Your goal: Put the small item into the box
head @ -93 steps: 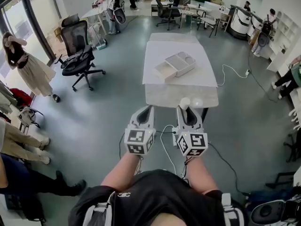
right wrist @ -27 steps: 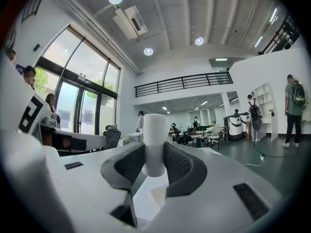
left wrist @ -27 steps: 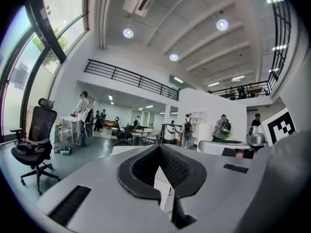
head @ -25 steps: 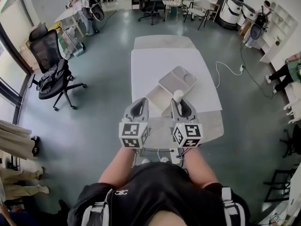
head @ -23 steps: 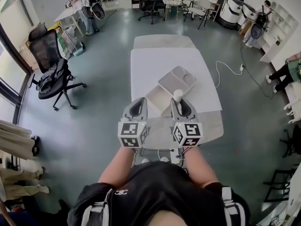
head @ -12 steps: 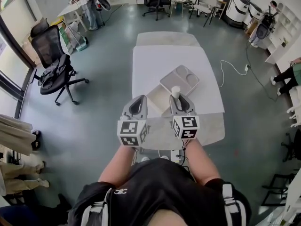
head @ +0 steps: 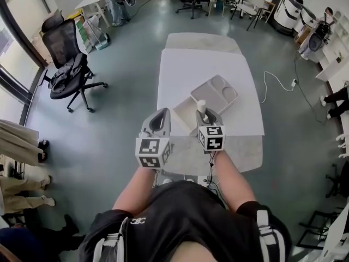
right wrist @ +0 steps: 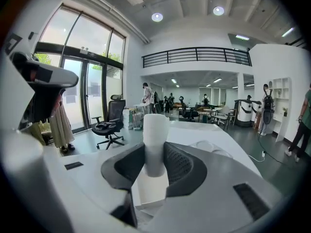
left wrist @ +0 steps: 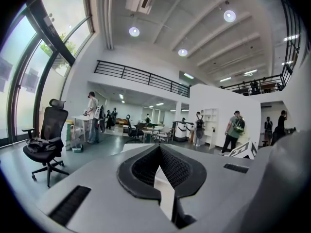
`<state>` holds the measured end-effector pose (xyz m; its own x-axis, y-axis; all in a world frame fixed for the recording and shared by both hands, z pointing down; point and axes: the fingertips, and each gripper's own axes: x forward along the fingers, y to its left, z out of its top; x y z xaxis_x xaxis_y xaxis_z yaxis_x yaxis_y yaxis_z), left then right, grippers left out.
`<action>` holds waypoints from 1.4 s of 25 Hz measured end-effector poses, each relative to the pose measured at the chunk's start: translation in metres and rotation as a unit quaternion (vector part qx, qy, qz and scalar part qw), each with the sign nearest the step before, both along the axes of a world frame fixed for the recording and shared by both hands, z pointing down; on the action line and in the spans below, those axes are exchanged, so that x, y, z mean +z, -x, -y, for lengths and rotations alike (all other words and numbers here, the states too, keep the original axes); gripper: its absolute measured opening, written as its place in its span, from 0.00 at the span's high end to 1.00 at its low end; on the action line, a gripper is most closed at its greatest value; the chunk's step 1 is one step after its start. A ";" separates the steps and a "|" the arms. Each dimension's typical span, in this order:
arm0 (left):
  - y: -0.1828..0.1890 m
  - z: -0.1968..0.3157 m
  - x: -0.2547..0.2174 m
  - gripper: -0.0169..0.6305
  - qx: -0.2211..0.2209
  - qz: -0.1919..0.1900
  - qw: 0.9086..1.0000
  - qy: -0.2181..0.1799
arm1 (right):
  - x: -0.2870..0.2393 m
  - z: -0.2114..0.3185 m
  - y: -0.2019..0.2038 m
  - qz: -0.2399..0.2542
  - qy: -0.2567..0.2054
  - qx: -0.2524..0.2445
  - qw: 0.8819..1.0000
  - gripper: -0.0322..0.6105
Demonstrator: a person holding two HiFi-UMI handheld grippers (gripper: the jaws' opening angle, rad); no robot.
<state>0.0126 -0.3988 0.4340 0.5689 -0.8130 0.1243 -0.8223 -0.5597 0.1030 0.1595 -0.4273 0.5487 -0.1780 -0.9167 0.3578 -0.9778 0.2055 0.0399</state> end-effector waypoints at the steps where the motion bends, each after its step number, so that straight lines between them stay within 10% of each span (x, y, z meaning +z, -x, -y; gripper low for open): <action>1: 0.001 0.003 0.000 0.97 -0.002 0.001 1.000 0.000 | 0.008 0.005 0.000 -0.003 0.009 -0.002 1.000 0.76; 18: 0.017 0.024 0.009 0.97 -0.032 0.006 0.999 0.010 | 0.133 0.051 0.011 -0.074 0.189 -0.052 0.978 0.76; 28: 0.031 0.027 0.018 0.97 -0.052 0.011 0.998 0.020 | 0.189 0.052 0.035 -0.004 0.307 -0.113 0.945 0.76; 35: 0.041 0.027 0.022 0.96 -0.068 0.013 0.997 0.024 | 0.194 0.064 0.001 -0.138 0.332 -0.099 0.928 0.76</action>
